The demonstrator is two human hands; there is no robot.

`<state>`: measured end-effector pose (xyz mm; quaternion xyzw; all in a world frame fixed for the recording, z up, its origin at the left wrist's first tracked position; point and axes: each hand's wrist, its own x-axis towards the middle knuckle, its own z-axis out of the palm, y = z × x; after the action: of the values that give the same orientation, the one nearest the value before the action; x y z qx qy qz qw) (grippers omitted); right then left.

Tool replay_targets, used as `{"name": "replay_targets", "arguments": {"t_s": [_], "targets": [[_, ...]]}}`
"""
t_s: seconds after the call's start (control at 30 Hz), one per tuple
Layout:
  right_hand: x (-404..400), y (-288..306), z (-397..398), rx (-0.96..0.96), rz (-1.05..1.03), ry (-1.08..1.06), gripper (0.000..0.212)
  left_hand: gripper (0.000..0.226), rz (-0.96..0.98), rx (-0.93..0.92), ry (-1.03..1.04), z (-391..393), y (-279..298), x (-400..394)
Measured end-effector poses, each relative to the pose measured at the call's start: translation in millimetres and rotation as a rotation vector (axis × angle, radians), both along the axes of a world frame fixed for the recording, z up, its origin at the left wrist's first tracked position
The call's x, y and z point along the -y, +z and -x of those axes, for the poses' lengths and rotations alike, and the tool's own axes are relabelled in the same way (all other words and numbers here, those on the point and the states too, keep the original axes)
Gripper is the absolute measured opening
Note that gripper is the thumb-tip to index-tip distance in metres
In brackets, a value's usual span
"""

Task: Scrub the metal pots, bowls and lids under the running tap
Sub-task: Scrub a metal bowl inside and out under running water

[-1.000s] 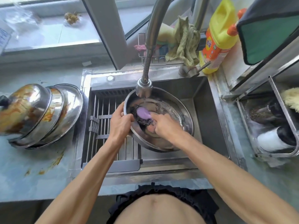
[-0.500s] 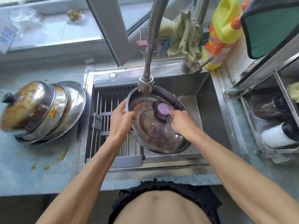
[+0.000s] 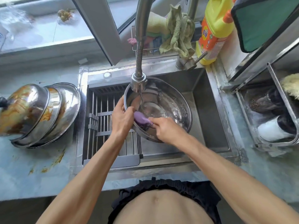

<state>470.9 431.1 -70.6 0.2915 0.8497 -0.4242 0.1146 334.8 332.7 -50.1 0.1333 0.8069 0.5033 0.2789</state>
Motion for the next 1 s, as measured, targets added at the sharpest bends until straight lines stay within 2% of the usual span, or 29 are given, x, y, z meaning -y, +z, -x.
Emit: {"name": "replay_targets", "arguments": {"t_s": [0.1,0.3,0.37,0.47,0.53,0.63,0.73,0.8,0.93,1.0], "targets": [[-37,-15,-11,0.157,-0.124,-0.06,0.04,0.062,-0.016,-0.021,-0.034,-3,6,5],[-58,-25,-21,0.282,-0.24,-0.13,0.034,0.069,-0.044,-0.071,-0.05,3,3,11],[-48,-27,-21,0.283,-0.192,-0.111,0.034,0.069,-0.026,-0.086,-0.034,1,1,10],[-15,-17,-17,0.229,0.046,-0.044,0.036,0.064,0.032,-0.146,0.01,0,-8,2],[2,-9,-13,0.127,0.158,-0.031,0.036,0.054,0.046,-0.149,0.028,-2,-14,-2],[9,-3,0,-0.029,0.205,-0.091,0.036,0.042,0.041,-0.173,0.026,-9,-14,-6],[-3,-12,17,-0.13,0.104,-0.177,0.039,0.041,0.049,-0.17,-0.03,-17,-12,-9],[-21,-19,25,-0.127,0.007,-0.214,0.045,0.044,0.022,-0.144,-0.046,-18,-7,-8],[-59,-27,19,0.047,-0.29,-0.174,0.05,0.052,-0.082,-0.09,-0.062,-15,-3,-1],[-67,-33,4,0.163,-0.35,-0.147,0.048,0.059,-0.102,-0.093,-0.04,-10,-2,2]]}}
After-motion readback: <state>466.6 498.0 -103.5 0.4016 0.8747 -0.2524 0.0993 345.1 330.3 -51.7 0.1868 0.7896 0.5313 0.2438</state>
